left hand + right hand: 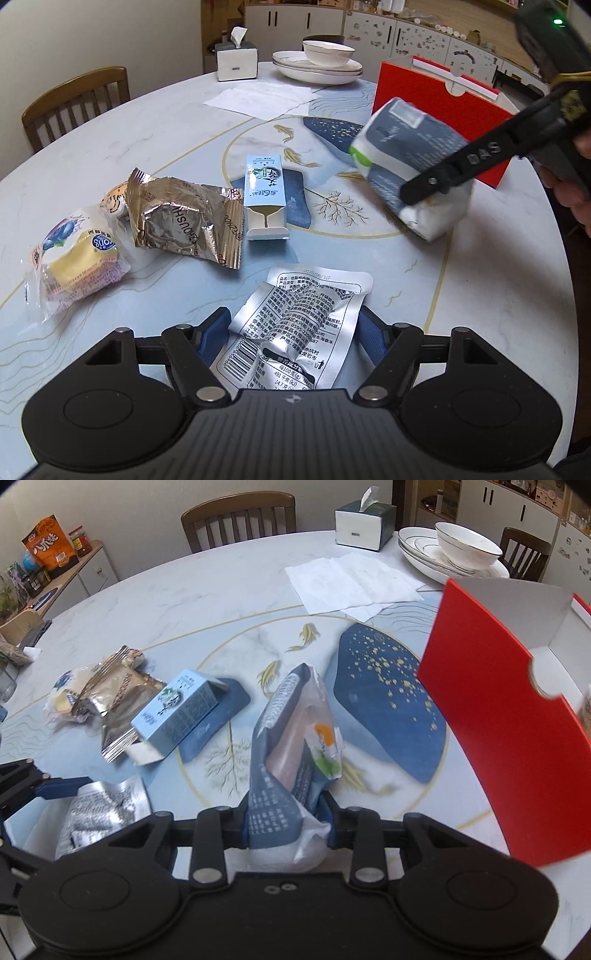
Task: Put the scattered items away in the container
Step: 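Grasp the white-blue wipes pack with the right gripper while the left grasps the silver blister pack, then carry the wipes pack and blister pack with both grippers over the box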
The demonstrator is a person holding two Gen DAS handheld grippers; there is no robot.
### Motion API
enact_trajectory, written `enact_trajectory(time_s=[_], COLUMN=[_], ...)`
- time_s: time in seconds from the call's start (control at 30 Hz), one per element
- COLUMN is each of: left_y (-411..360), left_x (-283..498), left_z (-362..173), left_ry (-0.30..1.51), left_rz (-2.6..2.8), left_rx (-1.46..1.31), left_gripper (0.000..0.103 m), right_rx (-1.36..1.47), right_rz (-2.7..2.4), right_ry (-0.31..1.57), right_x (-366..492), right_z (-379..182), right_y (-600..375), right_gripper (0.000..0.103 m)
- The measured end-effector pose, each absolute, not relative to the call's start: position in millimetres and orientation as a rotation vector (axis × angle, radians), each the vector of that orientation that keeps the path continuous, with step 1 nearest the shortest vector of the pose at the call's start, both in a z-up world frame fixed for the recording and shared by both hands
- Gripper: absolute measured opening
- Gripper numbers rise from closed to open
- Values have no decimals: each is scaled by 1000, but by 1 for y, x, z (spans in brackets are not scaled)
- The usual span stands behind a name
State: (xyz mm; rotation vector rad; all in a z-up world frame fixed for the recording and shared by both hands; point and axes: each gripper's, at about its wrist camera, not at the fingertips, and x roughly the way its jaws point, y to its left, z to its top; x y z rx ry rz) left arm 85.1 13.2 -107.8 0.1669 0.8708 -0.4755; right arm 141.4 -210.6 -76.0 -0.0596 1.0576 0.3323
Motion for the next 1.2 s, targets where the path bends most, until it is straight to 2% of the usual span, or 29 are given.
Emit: enact_trajectory(time_s=[0.7,1.2], left_y=[3,-38], left_x=[71,69], left_z=[-98,-48], left_ry=[889,793], left_rz=[-440,-518], left_rx=[71,34], left_gripper=[72,72], right_rx=[-7,43], right_rz=[316,288], right_ry=[1042,1002], right_x=[90,74], right_z=[-47,-21], right_y=[-246,-283], right_gripper=[33,33])
